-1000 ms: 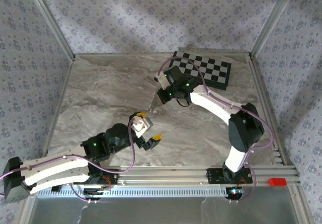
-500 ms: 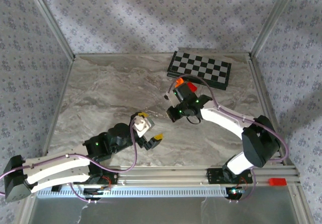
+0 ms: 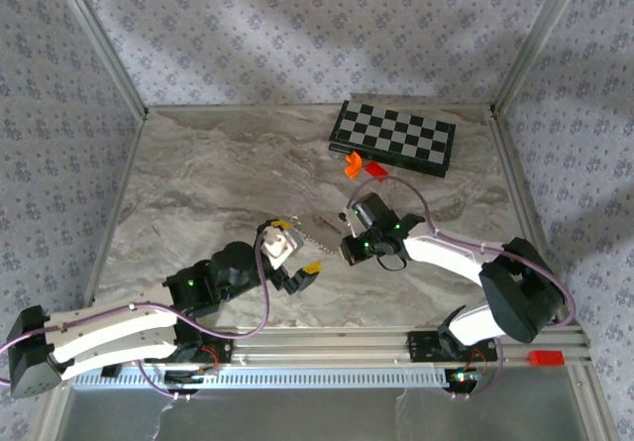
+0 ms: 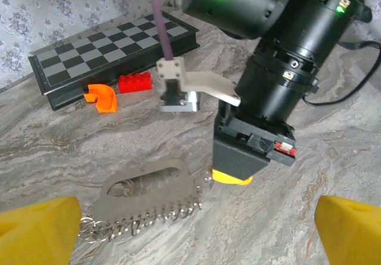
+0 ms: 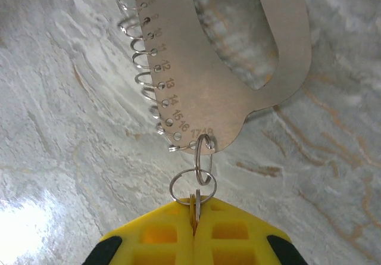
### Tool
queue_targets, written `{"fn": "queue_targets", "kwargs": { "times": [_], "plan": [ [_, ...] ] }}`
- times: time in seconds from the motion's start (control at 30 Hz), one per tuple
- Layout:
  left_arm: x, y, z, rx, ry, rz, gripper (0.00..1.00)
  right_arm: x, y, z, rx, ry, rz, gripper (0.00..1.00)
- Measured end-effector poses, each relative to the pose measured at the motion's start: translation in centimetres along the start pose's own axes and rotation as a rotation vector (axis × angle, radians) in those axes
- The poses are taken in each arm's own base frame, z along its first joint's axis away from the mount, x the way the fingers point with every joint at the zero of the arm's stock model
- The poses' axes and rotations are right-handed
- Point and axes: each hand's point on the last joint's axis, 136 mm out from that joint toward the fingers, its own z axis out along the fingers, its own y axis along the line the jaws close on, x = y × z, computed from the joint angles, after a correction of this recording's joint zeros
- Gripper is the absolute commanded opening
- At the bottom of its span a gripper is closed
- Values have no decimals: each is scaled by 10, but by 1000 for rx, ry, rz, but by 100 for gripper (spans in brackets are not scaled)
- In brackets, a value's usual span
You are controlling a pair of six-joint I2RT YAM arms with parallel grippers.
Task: Put the keys on the keyring
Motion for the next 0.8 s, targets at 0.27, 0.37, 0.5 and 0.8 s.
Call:
{"fn": "queue_targets", "kwargs": {
  "times": [0.27, 0.37, 0.5, 0.8],
  "plan": [
    [0, 0, 0, 0, 0, 0, 99, 29, 2, 10, -4, 30, 49, 4],
    [1, 0, 1, 0, 4, 1, 99, 35, 2, 10, -2, 25, 61, 9],
    [2, 0, 1, -1, 6, 1, 99, 41, -1, 9, 14, 17, 73, 16],
    [0, 2, 2, -5, 6, -8, 99, 41, -4, -1, 45, -38, 70, 29]
  ]
}}
